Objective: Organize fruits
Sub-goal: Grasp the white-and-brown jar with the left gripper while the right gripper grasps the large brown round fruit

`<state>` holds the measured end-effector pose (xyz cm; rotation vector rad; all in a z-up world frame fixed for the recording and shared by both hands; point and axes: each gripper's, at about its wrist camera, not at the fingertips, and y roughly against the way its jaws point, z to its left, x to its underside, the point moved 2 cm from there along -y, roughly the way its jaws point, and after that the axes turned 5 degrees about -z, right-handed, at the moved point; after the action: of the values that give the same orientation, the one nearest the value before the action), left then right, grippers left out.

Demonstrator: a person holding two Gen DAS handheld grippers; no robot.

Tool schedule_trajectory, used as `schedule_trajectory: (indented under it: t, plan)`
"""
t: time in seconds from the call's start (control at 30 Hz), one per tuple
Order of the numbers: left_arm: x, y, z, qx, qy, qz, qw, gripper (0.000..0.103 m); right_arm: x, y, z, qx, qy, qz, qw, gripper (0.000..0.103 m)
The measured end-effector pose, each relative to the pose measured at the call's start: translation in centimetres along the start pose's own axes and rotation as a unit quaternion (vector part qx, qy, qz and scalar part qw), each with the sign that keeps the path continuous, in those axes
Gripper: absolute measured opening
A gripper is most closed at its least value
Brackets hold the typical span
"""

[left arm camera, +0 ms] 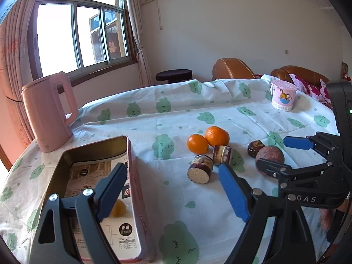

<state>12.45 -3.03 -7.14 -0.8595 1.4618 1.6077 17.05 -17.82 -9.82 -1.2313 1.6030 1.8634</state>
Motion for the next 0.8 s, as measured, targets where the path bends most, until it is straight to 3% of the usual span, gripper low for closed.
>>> schedule_trajectory:
  t: [0.13,0.23,0.4,0.57,0.63,0.8]
  plan:
    - [0.1,-1.0,-0.8,0.011,-0.005,0.013,0.9998,0.088,0.2,-1.4,-0.1,-0.008,-0.007,0.033,0.999,0.077]
    - [0.0,-1.5,-1.0,0.016,-0.003,0.02,0.9997,0.087,0.4,-2.1,-0.1,-0.023,-0.007,0.052,0.998,0.051]
    - [-0.3,-2.7,-1.3,0.027,-0.001,0.034,0.9991,0.086,0.1,-1.1,0.2,-0.017,-0.006,0.027,0.999,0.05]
    - [-0.2,-4.7,-2.0,0.036,-0.005,0.063,0.9974,0.073,-1.7,-0.2,-1.0,0.004,-0.034,-0.007,0.999,0.05]
    - [-0.1,-5.5,-2.1,0.039,-0.002,0.078,0.9962,0.062,-2.1,-0.2,-1.2,0.008,-0.038,-0.013,0.999,0.05]
    - [0.2,-6.6,-2.0,0.048,0.009,0.104,0.9933,0.059,-2.0,-0.4,-0.8,0.005,-0.044,-0.023,0.999,0.05]
